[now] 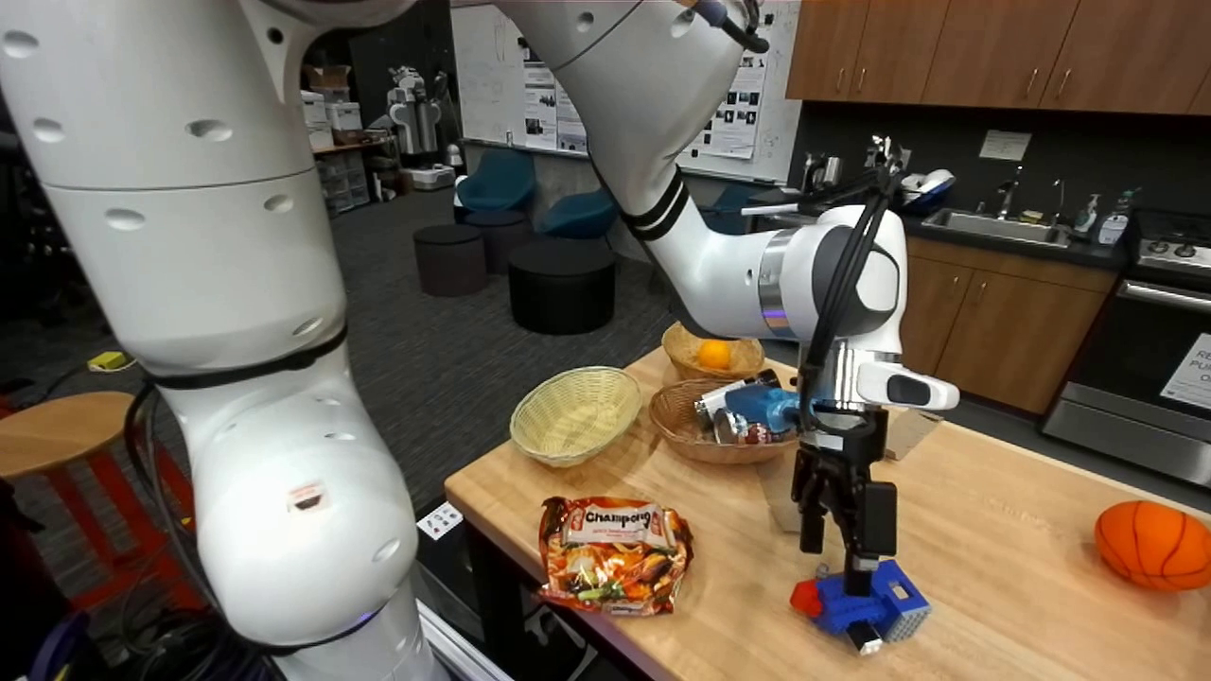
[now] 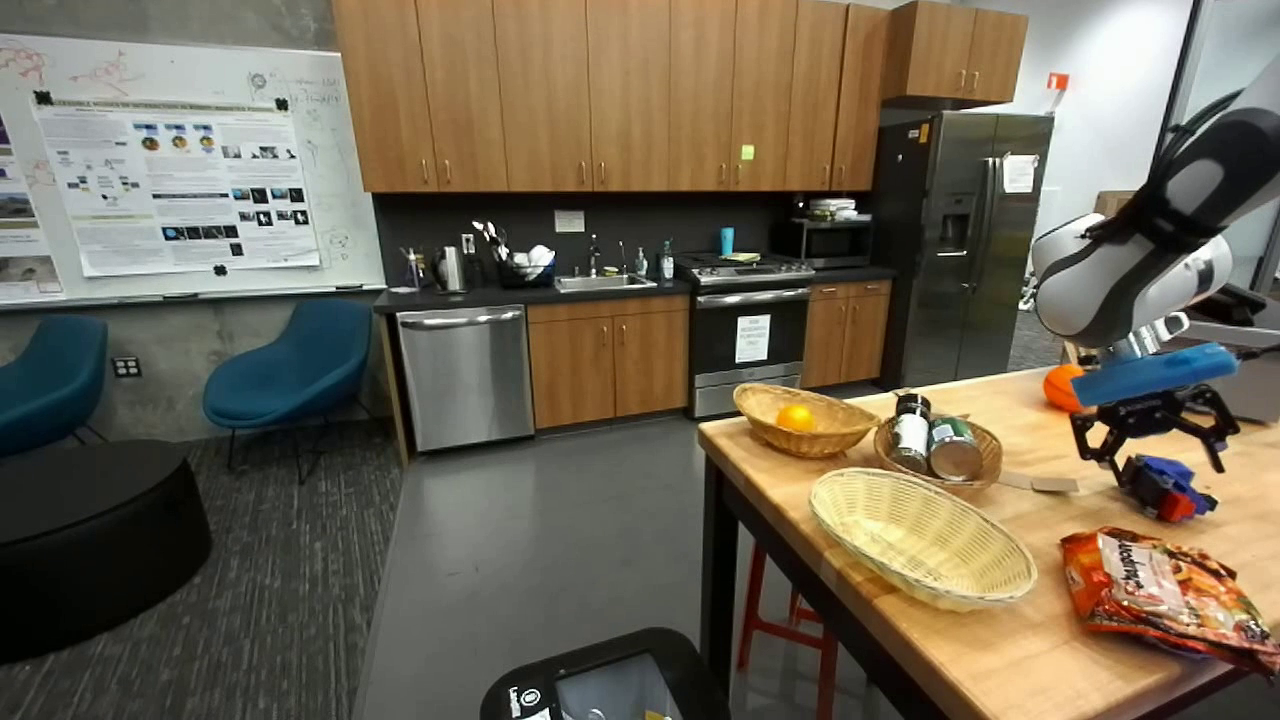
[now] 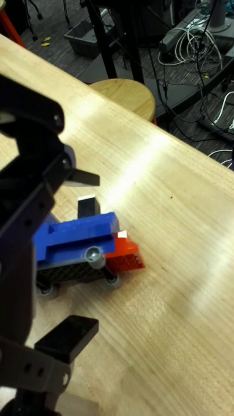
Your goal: Put the toy truck in the left basket
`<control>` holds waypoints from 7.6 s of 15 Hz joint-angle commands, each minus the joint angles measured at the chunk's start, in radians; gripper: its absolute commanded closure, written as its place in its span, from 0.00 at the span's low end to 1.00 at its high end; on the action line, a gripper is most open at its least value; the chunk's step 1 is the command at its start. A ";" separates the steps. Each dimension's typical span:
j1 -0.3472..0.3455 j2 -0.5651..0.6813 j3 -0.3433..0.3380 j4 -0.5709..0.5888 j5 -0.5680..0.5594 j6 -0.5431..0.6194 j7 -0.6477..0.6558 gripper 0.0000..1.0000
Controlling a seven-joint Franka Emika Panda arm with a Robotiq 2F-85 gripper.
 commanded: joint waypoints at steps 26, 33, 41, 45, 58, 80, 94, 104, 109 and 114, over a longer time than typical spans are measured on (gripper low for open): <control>-0.049 -0.016 -0.043 -0.063 -0.007 0.383 0.112 0.77; -0.049 -0.037 -0.040 -0.065 -0.011 0.366 0.085 0.78; -0.046 -0.127 -0.008 -0.033 -0.016 0.201 0.002 0.78; -0.036 -0.152 0.037 0.016 -0.027 0.129 -0.010 0.78; 0.146 -0.076 0.195 0.231 0.135 0.132 -0.341 0.78; 0.148 -0.001 0.148 0.268 0.254 0.269 -0.933 0.78; 0.211 -0.186 0.224 0.062 0.030 0.338 -0.821 0.78; 0.370 -0.349 0.552 -0.018 -0.004 0.136 -0.492 0.78; 0.352 -0.347 0.544 -0.082 -0.001 -0.018 -0.382 0.78; 0.335 -0.327 0.467 -0.122 0.027 -0.054 -0.464 0.78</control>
